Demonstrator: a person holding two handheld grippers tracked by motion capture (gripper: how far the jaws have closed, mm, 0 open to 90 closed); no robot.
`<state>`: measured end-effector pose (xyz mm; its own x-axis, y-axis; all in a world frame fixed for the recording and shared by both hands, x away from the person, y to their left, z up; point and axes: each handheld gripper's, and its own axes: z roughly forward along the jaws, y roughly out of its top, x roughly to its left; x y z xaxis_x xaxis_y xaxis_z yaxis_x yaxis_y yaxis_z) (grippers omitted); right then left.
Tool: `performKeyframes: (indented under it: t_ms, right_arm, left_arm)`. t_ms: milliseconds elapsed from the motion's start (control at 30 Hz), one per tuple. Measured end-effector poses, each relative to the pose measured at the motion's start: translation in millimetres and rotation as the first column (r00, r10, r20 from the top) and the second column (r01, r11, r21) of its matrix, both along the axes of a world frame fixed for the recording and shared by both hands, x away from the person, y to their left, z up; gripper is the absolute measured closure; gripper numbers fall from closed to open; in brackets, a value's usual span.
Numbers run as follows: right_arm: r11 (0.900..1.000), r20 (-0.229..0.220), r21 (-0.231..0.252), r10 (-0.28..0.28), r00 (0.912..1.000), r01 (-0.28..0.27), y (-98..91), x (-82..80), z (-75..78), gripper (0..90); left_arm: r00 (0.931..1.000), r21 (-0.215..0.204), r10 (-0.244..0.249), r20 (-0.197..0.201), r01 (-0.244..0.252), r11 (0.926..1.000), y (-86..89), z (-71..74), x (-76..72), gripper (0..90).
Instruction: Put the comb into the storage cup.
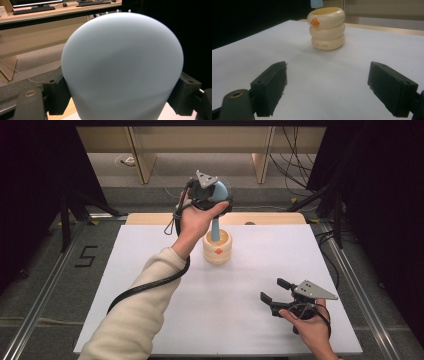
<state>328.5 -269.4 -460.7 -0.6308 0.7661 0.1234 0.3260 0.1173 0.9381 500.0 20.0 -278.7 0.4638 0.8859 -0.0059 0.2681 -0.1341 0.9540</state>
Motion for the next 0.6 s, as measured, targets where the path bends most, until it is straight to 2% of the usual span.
performKeyframes:
  t_ms: [100,600]
  right_arm:
    - [1.0,-0.002,-0.001,0.0,1.0,0.0,-0.1,0.0,-0.1,16.8]
    - [1.0,-0.003,0.005,0.0,1.0,0.0,-0.4,0.2,-0.2,16.8]
  left_arm:
    - [1.0,-0.012,-0.003,-0.007,0.002,0.9999,0.3,-1.2,2.2,19.1]
    - [0.9999,-0.006,0.006,-0.016,-0.006,1.0,-2.6,-6.1,9.4,19.0]
